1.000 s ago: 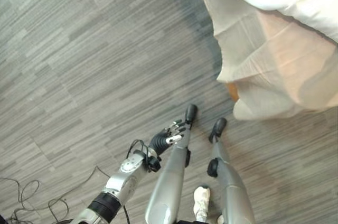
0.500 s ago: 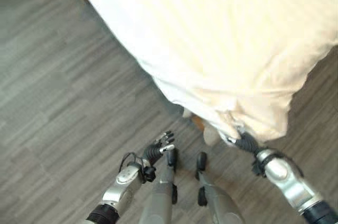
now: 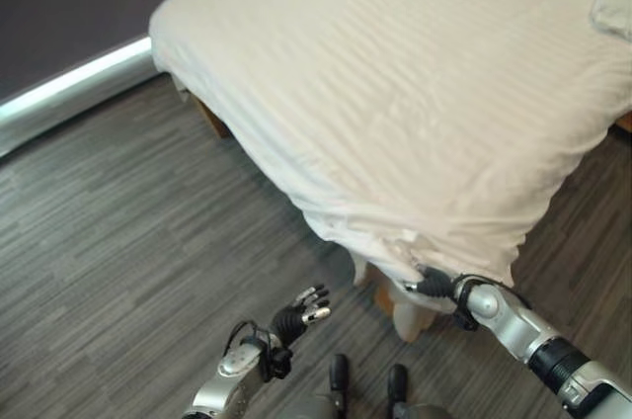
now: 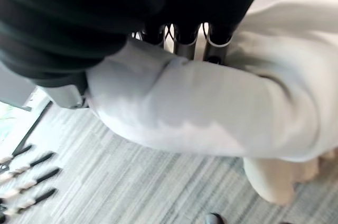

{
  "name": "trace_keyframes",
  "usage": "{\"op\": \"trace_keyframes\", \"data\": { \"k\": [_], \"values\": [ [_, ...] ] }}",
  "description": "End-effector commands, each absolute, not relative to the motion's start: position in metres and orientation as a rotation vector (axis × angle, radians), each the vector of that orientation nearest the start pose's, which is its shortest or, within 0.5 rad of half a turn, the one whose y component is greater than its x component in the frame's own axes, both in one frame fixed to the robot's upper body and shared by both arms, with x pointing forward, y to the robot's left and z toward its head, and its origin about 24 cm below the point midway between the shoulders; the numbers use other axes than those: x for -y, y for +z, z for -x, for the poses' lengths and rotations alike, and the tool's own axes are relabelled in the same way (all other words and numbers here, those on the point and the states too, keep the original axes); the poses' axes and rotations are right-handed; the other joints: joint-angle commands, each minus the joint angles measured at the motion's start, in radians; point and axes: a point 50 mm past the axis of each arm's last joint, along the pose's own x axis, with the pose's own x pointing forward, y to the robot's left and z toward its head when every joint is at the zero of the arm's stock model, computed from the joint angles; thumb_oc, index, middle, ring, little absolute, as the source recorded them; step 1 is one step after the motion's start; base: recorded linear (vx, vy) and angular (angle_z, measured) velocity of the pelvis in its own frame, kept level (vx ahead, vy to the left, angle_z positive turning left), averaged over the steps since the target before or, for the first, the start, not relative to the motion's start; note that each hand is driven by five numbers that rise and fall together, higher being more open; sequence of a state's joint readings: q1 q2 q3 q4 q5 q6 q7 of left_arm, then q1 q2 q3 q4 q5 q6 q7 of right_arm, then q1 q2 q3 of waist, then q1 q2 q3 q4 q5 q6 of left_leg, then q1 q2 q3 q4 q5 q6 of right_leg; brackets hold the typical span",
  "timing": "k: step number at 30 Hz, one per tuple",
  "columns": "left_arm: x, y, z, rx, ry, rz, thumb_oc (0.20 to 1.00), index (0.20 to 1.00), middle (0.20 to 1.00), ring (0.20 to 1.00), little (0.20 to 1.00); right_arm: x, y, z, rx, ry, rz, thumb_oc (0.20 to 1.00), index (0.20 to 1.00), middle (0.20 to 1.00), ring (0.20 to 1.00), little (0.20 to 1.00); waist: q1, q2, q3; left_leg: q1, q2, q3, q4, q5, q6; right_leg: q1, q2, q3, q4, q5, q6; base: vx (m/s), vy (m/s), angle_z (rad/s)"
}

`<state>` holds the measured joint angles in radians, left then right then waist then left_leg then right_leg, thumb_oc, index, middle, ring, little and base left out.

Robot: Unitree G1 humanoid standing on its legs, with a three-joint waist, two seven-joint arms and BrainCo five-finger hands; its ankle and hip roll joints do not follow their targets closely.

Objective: Making the bed.

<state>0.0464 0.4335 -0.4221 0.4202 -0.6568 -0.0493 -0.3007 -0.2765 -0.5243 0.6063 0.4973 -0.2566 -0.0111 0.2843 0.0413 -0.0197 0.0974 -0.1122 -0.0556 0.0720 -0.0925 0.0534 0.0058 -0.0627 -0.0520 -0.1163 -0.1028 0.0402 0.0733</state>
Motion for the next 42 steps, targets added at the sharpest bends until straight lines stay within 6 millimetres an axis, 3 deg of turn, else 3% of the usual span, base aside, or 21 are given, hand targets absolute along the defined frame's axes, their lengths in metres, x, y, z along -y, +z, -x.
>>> {"op": "trace_keyframes", "data": {
  "k": [1, 3, 6, 7, 8, 11, 14, 15, 16, 18, 19, 20, 21, 23, 26, 27, 28, 31, 34, 35, 42],
  "values": [
    [-0.172, -0.049, -0.211, -0.462, -0.457, 0.245, 1.0, 1.0, 1.0, 1.0, 1.0, 0.176, -0.069, -0.213, -0.618, 0.879, 0.826, 1.0, 1.0, 1.0, 1.0, 1.0, 0.001, -0.017, 0.017, 0.052, 0.048, 0.0, 0.005, -0.02, -0.05, 0.012, -0.08, -0.022, 0.016, 0.057, 0.087, 0.0, 0.0, 0.0],
    [-0.174, -0.049, -0.21, -0.468, -0.479, 0.258, 1.0, 1.0, 1.0, 1.0, 1.0, 0.224, -0.098, -0.186, -0.874, 0.857, 0.952, 1.0, 1.0, 1.0, 1.0, 1.0, -0.004, -0.013, 0.0, 0.07, 0.051, 0.001, 0.005, -0.025, -0.052, 0.029, -0.079, -0.024, 0.016, 0.055, 0.087, 0.0, 0.0, 0.0],
    [-0.184, -0.047, -0.206, -0.48, -0.499, 0.237, 1.0, 1.0, 1.0, 1.0, 1.0, 0.259, -0.09, -0.171, -0.95, 0.939, 1.097, 1.0, 1.0, 1.0, 1.0, 1.0, -0.015, -0.016, -0.008, 0.084, 0.053, 0.006, 0.005, -0.029, -0.054, 0.041, -0.077, -0.019, 0.016, 0.054, 0.087, 0.01, -0.02, 0.02],
    [-0.187, -0.046, -0.203, -0.485, -0.529, 0.237, 1.0, 1.0, 1.0, 1.0, 1.0, 0.293, -0.084, -0.144, -1.064, 0.876, 0.99, 1.0, 1.0, 1.0, 1.0, 1.0, -0.03, -0.021, -0.014, 0.094, 0.054, 0.01, 0.005, -0.03, -0.055, 0.051, -0.075, -0.017, 0.016, 0.053, 0.088, 0.03, -0.031, 0.0],
    [-0.186, -0.046, -0.203, -0.486, -0.532, 0.238, 1.0, 1.0, 1.0, 1.0, 1.0, 0.294, -0.084, -0.142, -1.067, 0.874, 0.988, 1.0, 1.0, 1.0, 1.0, 1.0, -0.027, -0.02, -0.015, 0.095, 0.054, 0.009, 0.005, -0.031, -0.055, 0.052, -0.075, -0.017, 0.016, 0.053, 0.088, 0.02, -0.043, -0.04],
    [-0.185, -0.044, -0.201, -0.494, -0.597, 0.226, 1.0, 1.0, 1.0, 1.0, 1.0, 0.324, -0.073, -0.104, -1.196, 0.81, 0.796, 1.0, 1.0, 1.0, 1.0, 1.0, -0.045, -0.026, -0.02, 0.105, 0.055, 0.012, 0.005, -0.032, -0.059, 0.062, -0.074, -0.019, 0.016, 0.051, 0.09, 0.01, -0.036, -0.09],
    [-0.183, -0.04, -0.2, -0.49, -0.628, 0.228, 1.0, 1.0, 1.0, 1.0, 1.0, 0.336, -0.059, -0.105, -1.179, 0.75, 0.759, 1.0, 1.0, 1.0, 1.0, 1.0, -0.055, -0.029, -0.02, 0.105, 0.058, 0.015, 0.005, -0.032, -0.062, 0.061, -0.072, -0.016, 0.016, 0.053, 0.091, -0.01, -0.026, -0.15],
    [-0.184, -0.04, -0.199, -0.494, -0.625, 0.231, 1.0, 1.0, 1.0, 1.0, 1.0, 0.352, -0.034, -0.127, -1.051, 0.558, 0.8, 1.0, 1.0, 1.0, 1.0, 1.0, -0.068, -0.027, -0.019, 0.108, 0.059, 0.021, 0.005, -0.033, -0.063, 0.061, -0.071, -0.011, 0.016, 0.055, 0.095, -0.02, -0.017, -0.22],
    [-0.183, -0.04, -0.199, -0.494, -0.627, 0.231, 1.0, 1.0, 1.0, 1.0, 1.0, 0.353, -0.034, -0.126, -1.052, 0.555, 0.799, 1.0, 1.0, 1.0, 1.0, 1.0, -0.066, -0.026, -0.021, 0.104, 0.059, 0.022, 0.005, -0.029, -0.063, 0.056, -0.071, -0.011, 0.016, 0.057, 0.095, -0.03, -0.008, -0.16],
    [-0.186, -0.038, -0.198, -0.472, -0.582, 0.249, 1.0, 1.0, 1.0, 1.0, 1.0, 0.365, 0.011, -0.163, -0.738, 0.239, 0.832, 1.0, 1.0, 1.0, 1.0, 1.0, -0.091, -0.019, -0.012, 0.104, 0.06, 0.04, 0.005, -0.031, -0.063, 0.047, -0.07, 0.004, 0.016, 0.065, 0.098, -0.03, 0.01, -0.13],
    [-0.187, -0.039, -0.195, -0.468, -0.558, 0.266, 1.0, 1.0, 1.0, 1.0, 1.0, 0.363, 0.025, -0.173, -0.617, 0.157, 0.835, 1.0, 1.0, 1.0, 1.0, 1.0, -0.094, -0.014, -0.015, 0.098, 0.061, 0.047, 0.005, -0.03, -0.061, 0.038, -0.069, 0.01, 0.016, 0.068, 0.099, -0.01, 0.015, -0.32],
    [-0.184, -0.042, -0.189, -0.475, -0.536, 0.294, 1.0, 1.0, 1.0, 1.0, 1.0, 0.36, 0.054, -0.196, -0.309, -0.12, 0.644, 0.357, 0.357, 0.357, 0.357, 0.357, -0.112, 0.0, -0.009, 0.1, 0.063, 0.058, 0.005, -0.038, -0.057, 0.029, -0.067, 0.023, 0.016, 0.067, 0.102, -0.01, 0.003, -0.32],
    [-0.183, -0.046, -0.186, -0.492, -0.536, 0.298, 1.0, 1.0, 1.0, 1.0, 1.0, 0.352, 0.058, -0.203, -0.199, -0.182, 0.5, 0.2, 0.2, 0.2, 0.2, 0.2, -0.115, 0.005, -0.005, 0.097, 0.063, 0.061, 0.005, -0.04, -0.055, 0.022, -0.066, 0.028, 0.016, 0.068, 0.102, -0.03, -0.004, -0.32],
    [-0.179, -0.051, -0.18, -0.526, -0.553, 0.301, 1.0, 1.0, 1.0, 1.0, 1.0, 0.329, 0.059, -0.215, -0.01, -0.22, 0.12, 0.2, 0.2, 0.2, 0.2, 0.2, -0.114, 0.012, 0.006, 0.083, 0.063, 0.066, 0.005, -0.04, -0.052, 0.0, -0.067, 0.037, 0.016, 0.072, 0.1, -0.06, -0.02, -0.34],
    [-0.175, -0.054, -0.175, -0.55, -0.574, 0.295, 1.0, 1.0, 1.0, 1.0, 1.0, 0.303, 0.067, -0.23, 0.131, -0.197, -0.086, 0.2, 0.2, 0.2, 0.2, 0.2, -0.107, 0.019, 0.019, 0.057, 0.062, 0.067, 0.005, -0.03, -0.051, -0.026, -0.068, 0.04, 0.016, 0.082, 0.097, -0.1, -0.019, -0.13],
    [-0.173, -0.053, -0.175, -0.558, -0.594, 0.28, 1.0, 1.0, 1.0, 1.0, 1.0, 0.278, 0.068, -0.242, 0.183, -0.123, -0.252, 0.2, 0.2, 0.2, 0.2, 0.2, -0.097, 0.026, 0.034, 0.037, 0.061, 0.067, 0.005, -0.022, -0.053, -0.05, -0.071, 0.042, 0.016, 0.088, 0.096, -0.06, -0.008, -0.02],
    [-0.174, -0.053, -0.175, -0.558, -0.593, 0.28, 1.0, 1.0, 1.0, 1.0, 1.0, 0.278, 0.068, -0.242, 0.184, -0.122, -0.253, 0.2, 0.2, 0.2, 0.2, 0.2, -0.098, 0.026, 0.032, 0.035, 0.06, 0.067, 0.005, -0.021, -0.053, -0.052, -0.071, 0.042, 0.016, 0.088, 0.096, -0.1, -0.014, -0.03],
    [-0.173, -0.052, -0.175, -0.56, -0.618, 0.258, 1.0, 1.0, 1.0, 1.0, 1.0, 0.237, 0.076, -0.266, 0.201, 0.052, -0.371, 0.2, 0.2, 0.2, 0.2, 0.2, -0.073, 0.04, 0.058, -0.011, 0.058, 0.064, 0.005, -0.004, -0.058, -0.094, -0.075, 0.035, 0.016, 0.098, 0.094, -0.08, -0.022, 0.02],
    [-0.17, -0.052, -0.177, -0.555, -0.631, 0.254, 1.0, 1.0, 1.0, 1.0, 1.0, 0.223, 0.078, -0.277, 0.197, 0.109, -0.416, 0.2, 0.2, 0.2, 0.2, 0.2, -0.063, 0.044, 0.068, -0.027, 0.057, 0.061, 0.005, 0.002, -0.06, -0.109, -0.075, 0.034, 0.016, 0.102, 0.093, -0.05, -0.025, 0.08],
    [-0.168, -0.052, -0.179, -0.551, -0.643, 0.249, 1.0, 1.0, 1.0, 1.0, 1.0, 0.213, 0.082, -0.291, 0.189, 0.136, -0.417, 0.2, 0.2, 0.2, 0.2, 0.2, -0.048, 0.052, 0.074, -0.04, 0.056, 0.059, 0.005, 0.008, -0.062, -0.121, -0.077, 0.031, 0.016, 0.104, 0.093, -0.05, -0.021, 0.12],
    [-0.16, -0.05, -0.183, -0.53, -0.659, 0.284, 1.0, 1.0, 1.0, 1.0, 1.0, 0.188, 0.091, -0.319, 0.195, 0.189, -0.52, 0.2, 0.2, 0.2, 0.2, 0.2, -0.01, 0.064, 0.082, -0.06, 0.059, 0.058, 0.005, 0.014, -0.066, -0.142, -0.076, 0.027, 0.016, 0.109, 0.092, -0.01, -0.006, 0.04]
  ]
}}
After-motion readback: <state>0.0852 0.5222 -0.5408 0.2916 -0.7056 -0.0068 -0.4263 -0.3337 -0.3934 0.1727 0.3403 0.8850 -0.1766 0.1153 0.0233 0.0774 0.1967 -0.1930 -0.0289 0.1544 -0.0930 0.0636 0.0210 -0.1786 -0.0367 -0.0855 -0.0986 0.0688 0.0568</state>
